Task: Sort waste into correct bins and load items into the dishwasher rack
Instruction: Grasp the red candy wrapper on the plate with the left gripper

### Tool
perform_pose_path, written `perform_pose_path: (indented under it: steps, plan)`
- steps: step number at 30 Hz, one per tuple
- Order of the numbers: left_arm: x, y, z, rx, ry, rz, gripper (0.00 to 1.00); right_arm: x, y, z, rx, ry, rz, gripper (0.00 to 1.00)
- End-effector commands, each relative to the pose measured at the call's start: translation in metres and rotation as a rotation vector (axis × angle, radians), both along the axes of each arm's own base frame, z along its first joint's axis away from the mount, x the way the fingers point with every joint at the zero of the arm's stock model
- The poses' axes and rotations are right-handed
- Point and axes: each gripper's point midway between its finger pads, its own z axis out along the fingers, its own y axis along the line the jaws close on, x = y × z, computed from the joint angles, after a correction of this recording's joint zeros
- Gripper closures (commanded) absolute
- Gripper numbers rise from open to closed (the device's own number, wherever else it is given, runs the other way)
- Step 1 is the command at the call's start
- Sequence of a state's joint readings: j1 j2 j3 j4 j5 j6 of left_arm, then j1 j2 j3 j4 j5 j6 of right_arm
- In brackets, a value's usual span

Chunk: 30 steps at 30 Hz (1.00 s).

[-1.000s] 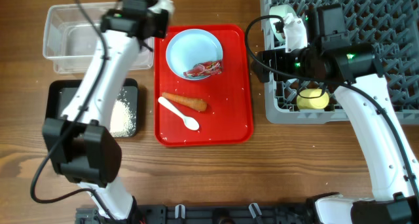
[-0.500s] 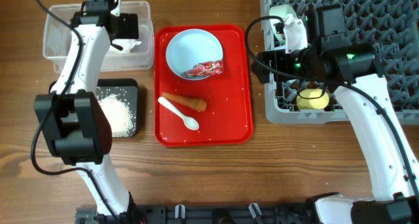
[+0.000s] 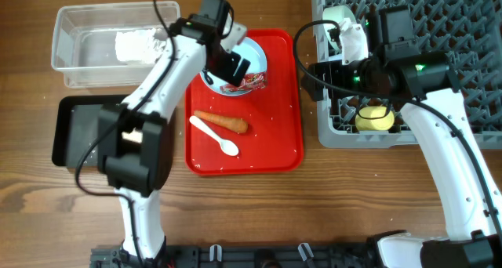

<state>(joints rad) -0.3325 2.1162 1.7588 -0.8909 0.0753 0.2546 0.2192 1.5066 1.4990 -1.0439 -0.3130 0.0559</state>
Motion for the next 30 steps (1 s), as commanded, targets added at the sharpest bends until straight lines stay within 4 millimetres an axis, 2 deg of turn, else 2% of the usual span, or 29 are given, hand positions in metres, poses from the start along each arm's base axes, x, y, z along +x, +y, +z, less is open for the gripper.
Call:
perform_pose_path:
  steps: [1,4,11,17,19,23,25,26,28,30]
  plan:
    - [-0.006,-0.016,-0.028,-0.028,0.061,-0.064,0.0,0.004,-0.002,0.003,-0.01,-0.011,0.0,0.0]
    - [-0.01,-0.023,-0.041,-0.061,0.097,-0.103,0.01,0.004,-0.002,0.003,-0.01,-0.011,0.0,0.0]
    - [-0.007,-0.025,-0.047,-0.062,0.091,-0.106,0.0,0.004,-0.002,0.003,-0.012,-0.014,0.005,0.0]
    - [-0.009,-0.024,-0.073,-0.05,0.128,-0.104,0.02,0.004,-0.002,0.003,-0.017,-0.018,0.015,0.0]
    - [-0.003,-0.025,-0.074,-0.058,0.111,-0.094,0.08,0.003,-0.002,0.003,-0.017,-0.017,0.016,0.0]
    - [0.005,-0.028,-0.072,-0.077,0.085,-0.064,0.09,0.003,-0.003,0.002,-0.019,-0.014,0.018,0.0]
    - [0.005,-0.028,-0.072,-0.077,0.085,-0.064,0.18,0.002,-0.003,0.002,-0.02,-0.014,0.019,0.0]
    - [0.005,-0.028,-0.072,-0.077,0.085,-0.064,0.34,0.003,-0.003,0.002,-0.02,-0.014,0.019,0.0]
    - [0.005,-0.028,-0.072,-0.083,0.09,-0.039,0.74,0.002,-0.003,0.002,-0.02,-0.013,0.019,0.0]
    - [0.004,-0.027,-0.072,-0.082,0.093,-0.035,0.96,0.002,-0.003,0.002,-0.02,-0.012,0.019,0.0]
